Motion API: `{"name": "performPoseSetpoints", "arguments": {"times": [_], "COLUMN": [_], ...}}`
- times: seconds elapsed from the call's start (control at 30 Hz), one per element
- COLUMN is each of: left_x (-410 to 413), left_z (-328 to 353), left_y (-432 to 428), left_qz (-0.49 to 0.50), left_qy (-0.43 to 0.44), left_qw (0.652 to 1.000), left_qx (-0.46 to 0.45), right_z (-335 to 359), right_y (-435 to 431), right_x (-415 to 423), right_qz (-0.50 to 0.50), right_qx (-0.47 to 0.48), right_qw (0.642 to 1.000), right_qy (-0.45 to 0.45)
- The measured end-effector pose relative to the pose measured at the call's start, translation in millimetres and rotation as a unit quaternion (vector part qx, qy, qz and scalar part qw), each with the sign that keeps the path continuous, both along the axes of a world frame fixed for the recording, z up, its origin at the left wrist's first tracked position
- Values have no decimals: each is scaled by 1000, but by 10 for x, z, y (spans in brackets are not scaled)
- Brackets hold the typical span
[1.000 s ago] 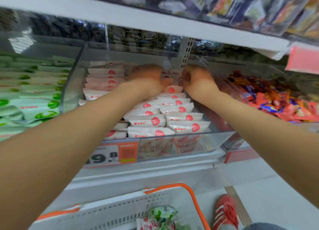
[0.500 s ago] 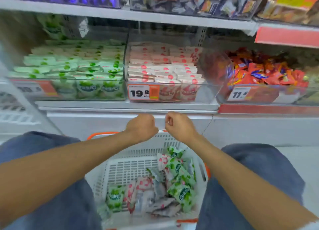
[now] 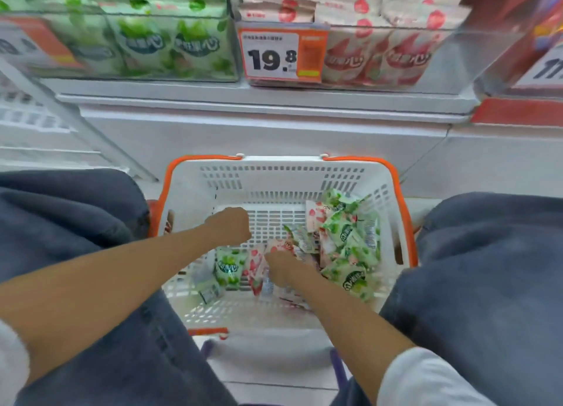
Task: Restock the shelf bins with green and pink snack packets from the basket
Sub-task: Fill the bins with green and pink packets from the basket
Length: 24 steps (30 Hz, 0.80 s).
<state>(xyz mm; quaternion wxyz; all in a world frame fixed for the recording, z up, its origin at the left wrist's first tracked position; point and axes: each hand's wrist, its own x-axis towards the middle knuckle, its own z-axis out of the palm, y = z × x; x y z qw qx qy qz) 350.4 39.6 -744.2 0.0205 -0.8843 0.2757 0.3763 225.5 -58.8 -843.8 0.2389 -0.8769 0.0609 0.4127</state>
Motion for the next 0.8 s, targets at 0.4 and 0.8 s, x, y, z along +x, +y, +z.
{"name": "performPoseSetpoints", "arguments": {"times": [0.4,0.8], "left_x": [167,166], "left_z": [84,838], "left_y": [209,-345], "left_qz": [91,56], "left_qy": [22,92], "left_qw": [995,901], "left_qx": [-42,-421], "right_z": [619,1698], "right_y": [-294,-1049], "right_x": [368,185], "right_qz": [-437,-591], "right_qx": [159,311], "right_qw": [869,740], "right_qy": [-169,-82]}}
